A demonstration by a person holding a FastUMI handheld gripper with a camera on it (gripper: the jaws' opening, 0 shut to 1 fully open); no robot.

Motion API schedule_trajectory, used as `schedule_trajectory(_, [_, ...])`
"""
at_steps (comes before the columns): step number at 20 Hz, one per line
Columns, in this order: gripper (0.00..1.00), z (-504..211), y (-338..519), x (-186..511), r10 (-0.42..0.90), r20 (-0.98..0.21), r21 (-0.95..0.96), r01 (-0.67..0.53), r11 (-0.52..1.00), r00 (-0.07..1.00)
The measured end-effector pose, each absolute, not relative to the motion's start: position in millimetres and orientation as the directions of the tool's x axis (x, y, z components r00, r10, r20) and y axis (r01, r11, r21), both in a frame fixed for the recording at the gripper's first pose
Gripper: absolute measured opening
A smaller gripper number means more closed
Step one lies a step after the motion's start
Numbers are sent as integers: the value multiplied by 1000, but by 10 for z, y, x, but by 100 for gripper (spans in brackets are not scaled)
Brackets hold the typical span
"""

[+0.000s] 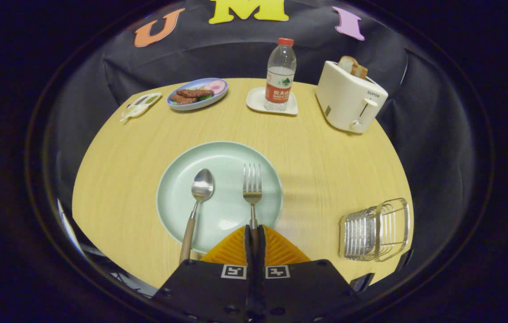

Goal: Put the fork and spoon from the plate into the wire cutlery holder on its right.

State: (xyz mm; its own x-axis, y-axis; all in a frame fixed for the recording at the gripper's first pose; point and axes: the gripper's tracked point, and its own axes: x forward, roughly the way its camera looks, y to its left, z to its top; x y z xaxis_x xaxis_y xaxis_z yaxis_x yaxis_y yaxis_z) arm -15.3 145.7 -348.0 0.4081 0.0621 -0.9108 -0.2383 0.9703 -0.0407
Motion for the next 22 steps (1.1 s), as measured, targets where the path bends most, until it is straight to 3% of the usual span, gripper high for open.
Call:
schedule_trajectory(9, [0,-2359,173,-306,15,-972,-20,-146,989,236])
schedule_trajectory(17, [1,-2478,-417,-565,14,-1000,12,-142,990,12])
schedule_trajectory(22, [1,-2733,-528,-464,10,-998,15,-85,996,-58])
